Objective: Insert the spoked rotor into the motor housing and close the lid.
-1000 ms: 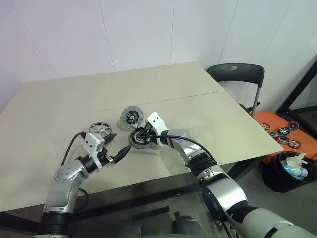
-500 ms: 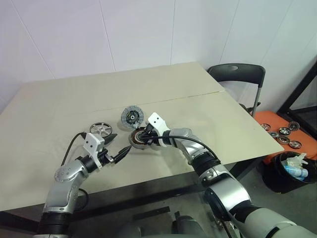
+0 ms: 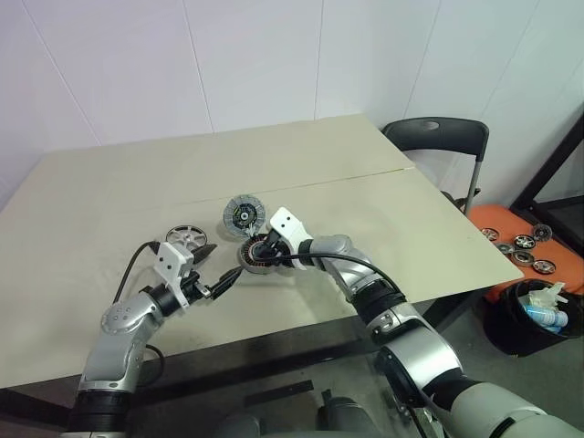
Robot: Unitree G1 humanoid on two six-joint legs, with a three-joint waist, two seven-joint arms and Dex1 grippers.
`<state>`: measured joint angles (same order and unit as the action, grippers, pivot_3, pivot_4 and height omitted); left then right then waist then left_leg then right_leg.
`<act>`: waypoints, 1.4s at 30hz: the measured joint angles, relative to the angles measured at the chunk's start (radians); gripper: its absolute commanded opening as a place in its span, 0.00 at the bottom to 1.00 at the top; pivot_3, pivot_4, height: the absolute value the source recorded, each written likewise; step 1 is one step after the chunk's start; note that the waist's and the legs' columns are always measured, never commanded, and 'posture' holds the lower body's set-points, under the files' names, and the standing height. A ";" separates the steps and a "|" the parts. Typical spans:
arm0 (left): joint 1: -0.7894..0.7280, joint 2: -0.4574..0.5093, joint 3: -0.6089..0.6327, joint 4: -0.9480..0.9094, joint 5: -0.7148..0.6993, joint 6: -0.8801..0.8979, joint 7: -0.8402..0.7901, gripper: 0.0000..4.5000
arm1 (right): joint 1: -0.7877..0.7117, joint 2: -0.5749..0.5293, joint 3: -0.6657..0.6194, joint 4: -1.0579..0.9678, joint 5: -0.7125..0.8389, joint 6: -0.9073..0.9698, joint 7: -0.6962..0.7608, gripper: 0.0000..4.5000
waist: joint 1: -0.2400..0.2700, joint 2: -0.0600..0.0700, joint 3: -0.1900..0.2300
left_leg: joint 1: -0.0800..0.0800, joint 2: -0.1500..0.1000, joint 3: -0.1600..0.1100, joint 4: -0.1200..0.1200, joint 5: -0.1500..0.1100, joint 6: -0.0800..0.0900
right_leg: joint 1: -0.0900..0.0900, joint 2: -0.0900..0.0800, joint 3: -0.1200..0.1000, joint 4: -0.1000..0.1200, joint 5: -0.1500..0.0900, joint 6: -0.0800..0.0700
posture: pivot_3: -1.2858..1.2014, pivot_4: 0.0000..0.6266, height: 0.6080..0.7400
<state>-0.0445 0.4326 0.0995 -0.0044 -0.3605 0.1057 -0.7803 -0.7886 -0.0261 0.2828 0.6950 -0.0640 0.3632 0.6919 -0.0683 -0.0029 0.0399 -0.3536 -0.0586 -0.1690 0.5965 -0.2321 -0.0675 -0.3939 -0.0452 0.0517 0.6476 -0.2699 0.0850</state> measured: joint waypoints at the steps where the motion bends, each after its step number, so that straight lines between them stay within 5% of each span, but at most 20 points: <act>1: 0.000 0.000 0.000 0.000 0.000 0.003 0.002 1.00 | 0.000 0.000 -0.003 0.000 0.000 0.001 -0.001 0.68 | 0.000 0.000 0.000 | 0.000 0.000 0.000 0.000 0.000 0.000 | 0.000 0.000 0.000 0.000 0.000 0.000 | 0.52 0.00 1.00; 3: 0.000 0.000 0.000 -0.008 0.000 0.016 0.005 1.00 | 0.003 0.003 -0.007 0.000 0.007 0.004 0.006 0.81 | -0.002 0.000 0.000 | 0.000 0.000 0.000 0.000 0.000 0.000 | 0.000 0.000 0.000 0.000 0.000 0.000 | 0.52 0.00 1.00; 12: 0.000 0.001 -0.006 -0.036 0.000 0.044 0.017 1.00 | 0.004 0.032 -0.073 0.027 0.056 0.002 -0.013 0.81 | -0.001 0.000 0.000 | 0.000 0.000 0.000 0.000 0.000 0.000 | 0.000 0.001 0.000 0.000 0.000 0.000 | 0.52 0.00 1.00; 16: -0.001 0.001 -0.007 -0.036 0.000 0.044 0.016 1.00 | 0.004 0.058 -0.115 0.053 0.085 -0.015 -0.056 0.61 | -0.001 0.000 0.000 | 0.000 0.001 0.000 0.000 0.000 0.000 | -0.001 0.001 0.000 0.000 0.000 -0.001 | 0.52 0.00 1.00; 24: -0.001 0.001 -0.007 -0.035 0.003 0.044 0.014 1.00 | 0.009 0.069 -0.081 0.057 0.073 -0.043 -0.056 0.01 | -0.001 0.000 0.000 | -0.002 0.000 0.000 0.000 0.000 0.000 | -0.002 0.000 0.000 0.000 0.000 0.000 | 0.52 0.00 1.00; 42: -0.001 0.001 -0.009 -0.028 0.014 0.040 0.012 1.00 | -0.007 0.060 -0.020 0.076 -0.010 -0.074 -0.121 0.01 | -0.001 0.000 0.000 | 0.003 0.000 0.000 0.000 0.000 0.000 | 0.003 0.000 0.000 0.000 -0.003 0.000 | 0.52 0.00 1.00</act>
<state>-0.0460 0.4339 0.0904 -0.0319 -0.3469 0.1457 -0.7685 -0.7958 0.0342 0.2632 0.7711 -0.0737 0.2891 0.5712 -0.0690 -0.0027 0.0398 -0.3502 -0.0584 -0.1690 0.5963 -0.2321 -0.0675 -0.3910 -0.0449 0.0517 0.6476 -0.2732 0.0850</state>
